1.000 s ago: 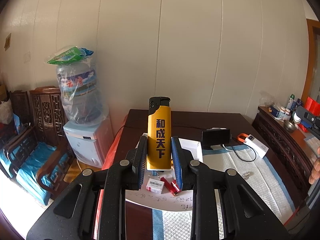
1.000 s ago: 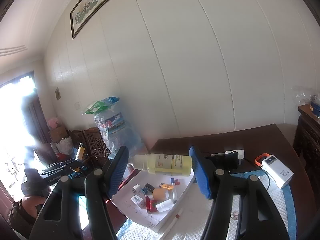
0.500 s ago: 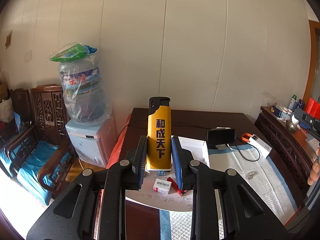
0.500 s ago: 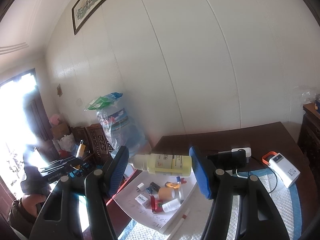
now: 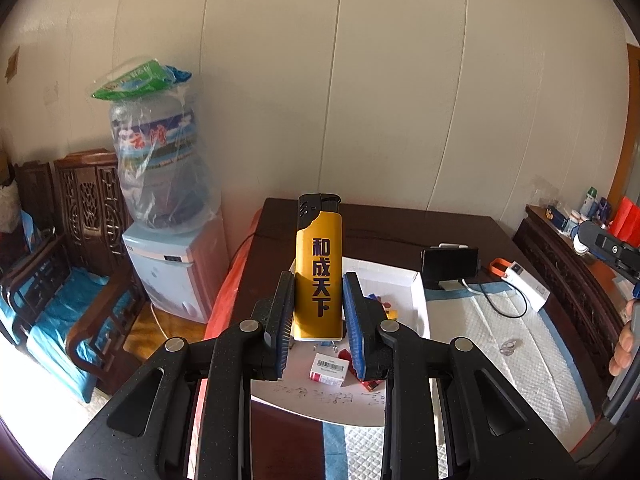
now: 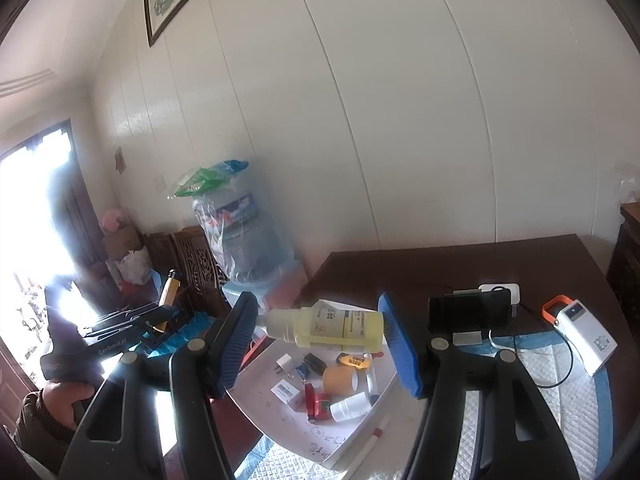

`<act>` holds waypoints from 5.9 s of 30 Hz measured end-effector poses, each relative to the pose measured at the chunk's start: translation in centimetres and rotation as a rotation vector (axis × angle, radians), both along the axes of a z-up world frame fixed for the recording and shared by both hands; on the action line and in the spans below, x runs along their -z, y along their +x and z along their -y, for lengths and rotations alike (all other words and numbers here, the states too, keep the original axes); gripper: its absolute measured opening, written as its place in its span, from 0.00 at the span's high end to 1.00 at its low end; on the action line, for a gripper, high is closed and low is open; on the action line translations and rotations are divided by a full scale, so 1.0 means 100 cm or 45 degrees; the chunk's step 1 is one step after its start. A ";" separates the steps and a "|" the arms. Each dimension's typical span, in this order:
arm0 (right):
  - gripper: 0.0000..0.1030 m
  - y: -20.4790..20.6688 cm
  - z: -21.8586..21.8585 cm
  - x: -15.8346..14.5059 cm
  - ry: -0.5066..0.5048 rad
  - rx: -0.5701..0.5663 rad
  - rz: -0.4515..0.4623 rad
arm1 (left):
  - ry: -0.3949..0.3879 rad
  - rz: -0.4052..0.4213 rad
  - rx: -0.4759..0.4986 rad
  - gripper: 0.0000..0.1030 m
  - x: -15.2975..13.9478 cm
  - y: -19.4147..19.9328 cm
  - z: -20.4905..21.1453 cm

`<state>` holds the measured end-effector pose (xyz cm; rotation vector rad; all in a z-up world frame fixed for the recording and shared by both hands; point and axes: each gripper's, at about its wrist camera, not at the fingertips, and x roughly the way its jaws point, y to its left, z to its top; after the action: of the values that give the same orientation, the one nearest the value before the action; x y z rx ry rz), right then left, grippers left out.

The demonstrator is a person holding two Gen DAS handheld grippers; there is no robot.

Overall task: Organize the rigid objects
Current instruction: 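Lift and carry the yellow lighter and yellow bottle over the white tray, then open both grippers to drop the lighter and bottle into the tray, then move the left gripper to the white-red stick and grasp it, then lift the white-red stick with the left gripper and carry it over the tray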

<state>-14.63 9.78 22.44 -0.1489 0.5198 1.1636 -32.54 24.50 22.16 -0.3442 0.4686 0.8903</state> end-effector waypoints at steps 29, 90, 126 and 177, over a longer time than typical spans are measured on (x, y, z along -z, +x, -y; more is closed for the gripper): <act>0.39 0.075 -0.144 0.177 -0.510 -0.014 -0.215 | -0.475 -0.168 0.111 0.77 0.157 0.105 -0.128; 0.16 0.184 0.143 0.135 -0.467 0.263 -0.194 | -0.627 -0.480 0.150 0.40 0.208 0.237 0.097; 0.64 0.150 0.124 0.091 -0.306 0.064 -0.055 | -0.192 -0.251 0.150 0.89 0.076 0.213 0.126; 0.64 -0.031 0.022 -0.066 0.240 0.065 0.261 | 0.154 0.040 0.040 0.89 -0.063 -0.020 0.013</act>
<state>-17.75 7.56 29.03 -0.0905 0.2309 1.1265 -34.57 23.24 28.47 -0.2394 0.3883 0.8770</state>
